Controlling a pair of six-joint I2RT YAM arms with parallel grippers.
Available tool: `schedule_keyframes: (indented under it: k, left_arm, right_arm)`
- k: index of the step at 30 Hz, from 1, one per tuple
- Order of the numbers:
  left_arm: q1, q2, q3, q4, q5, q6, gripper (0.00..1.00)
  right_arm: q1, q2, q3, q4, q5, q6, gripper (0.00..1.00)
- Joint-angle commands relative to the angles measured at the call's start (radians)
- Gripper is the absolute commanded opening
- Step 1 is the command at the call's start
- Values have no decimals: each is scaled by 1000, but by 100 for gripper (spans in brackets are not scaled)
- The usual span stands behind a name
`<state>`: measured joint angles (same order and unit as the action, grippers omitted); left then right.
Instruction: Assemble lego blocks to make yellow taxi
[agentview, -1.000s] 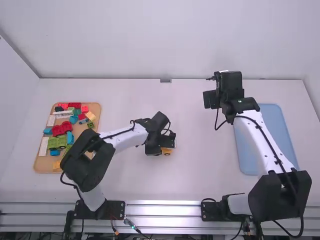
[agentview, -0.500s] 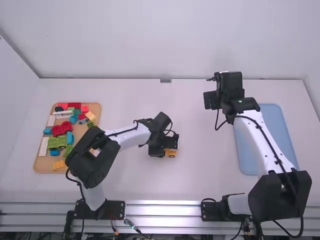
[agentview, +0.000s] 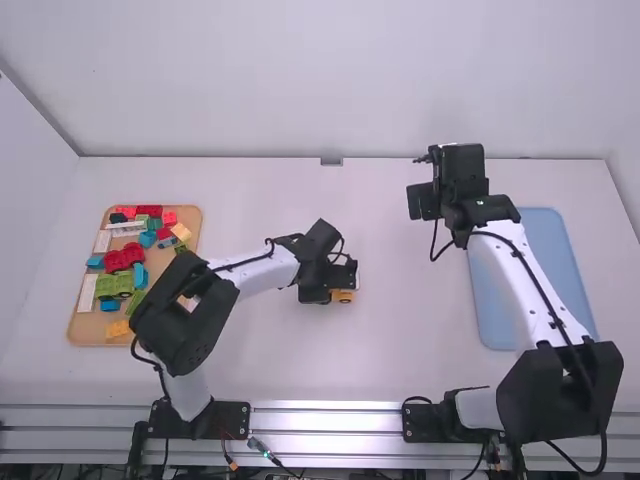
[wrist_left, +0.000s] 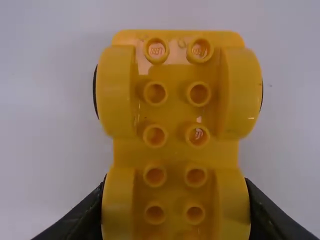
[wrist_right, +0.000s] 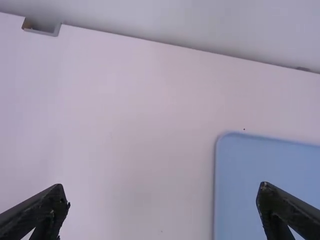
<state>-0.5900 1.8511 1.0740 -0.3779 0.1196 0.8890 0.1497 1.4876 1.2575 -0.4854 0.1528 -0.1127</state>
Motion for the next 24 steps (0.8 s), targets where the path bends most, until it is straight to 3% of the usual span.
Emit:
schedule_keyframes:
  k: [1,18,19,24]
  left_arm:
    - [27,4,-18,11,3,-2,57]
    - [112,4,-32,-5,113,78,66]
    - [113,4,-32,-6,101,76,76]
    - [112,4,-32,-3,100,77,99]
  right_arm:
    - [2,-3,39,-6,5,1,99]
    - [2,-3,39,-21,2,1,99]
    - [2,-3,39,-20,3,1,99]
    - [1,-3,39,-20,4,1,99]
